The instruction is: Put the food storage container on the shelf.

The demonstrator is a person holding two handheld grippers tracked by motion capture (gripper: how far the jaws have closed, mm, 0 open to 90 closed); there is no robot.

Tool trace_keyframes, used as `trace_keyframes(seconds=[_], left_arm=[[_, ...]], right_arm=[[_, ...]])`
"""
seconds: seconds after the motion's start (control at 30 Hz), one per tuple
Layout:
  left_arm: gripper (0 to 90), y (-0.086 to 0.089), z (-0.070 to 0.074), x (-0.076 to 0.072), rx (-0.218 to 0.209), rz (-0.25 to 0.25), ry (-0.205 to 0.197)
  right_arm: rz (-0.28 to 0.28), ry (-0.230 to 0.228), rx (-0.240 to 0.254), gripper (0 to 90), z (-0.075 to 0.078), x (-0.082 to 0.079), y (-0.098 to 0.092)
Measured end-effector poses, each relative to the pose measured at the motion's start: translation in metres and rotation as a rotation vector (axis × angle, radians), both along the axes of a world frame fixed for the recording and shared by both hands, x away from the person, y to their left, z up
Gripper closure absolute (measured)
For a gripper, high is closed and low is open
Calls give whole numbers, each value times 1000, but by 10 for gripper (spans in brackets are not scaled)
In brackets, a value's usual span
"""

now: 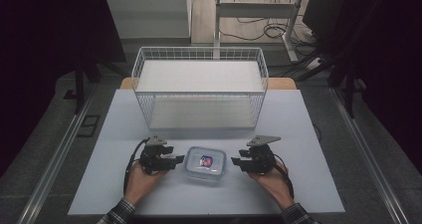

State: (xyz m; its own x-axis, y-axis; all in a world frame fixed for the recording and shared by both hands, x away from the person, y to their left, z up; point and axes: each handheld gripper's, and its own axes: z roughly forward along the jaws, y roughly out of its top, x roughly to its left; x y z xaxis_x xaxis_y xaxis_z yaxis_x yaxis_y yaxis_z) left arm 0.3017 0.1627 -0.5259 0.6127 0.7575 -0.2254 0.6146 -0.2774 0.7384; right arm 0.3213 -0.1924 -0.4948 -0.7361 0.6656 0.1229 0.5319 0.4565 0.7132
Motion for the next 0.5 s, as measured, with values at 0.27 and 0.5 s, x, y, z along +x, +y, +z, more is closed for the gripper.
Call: trace_keyframes(seconds=[0.27,0.5], left_arm=[[243,1,14,-7,-91,-67,-39],[155,-21,10,0,-110,-130,24]], right_arm=[[0,28,84,326,8,-11,2],[27,103,163,238,3,-14,15]])
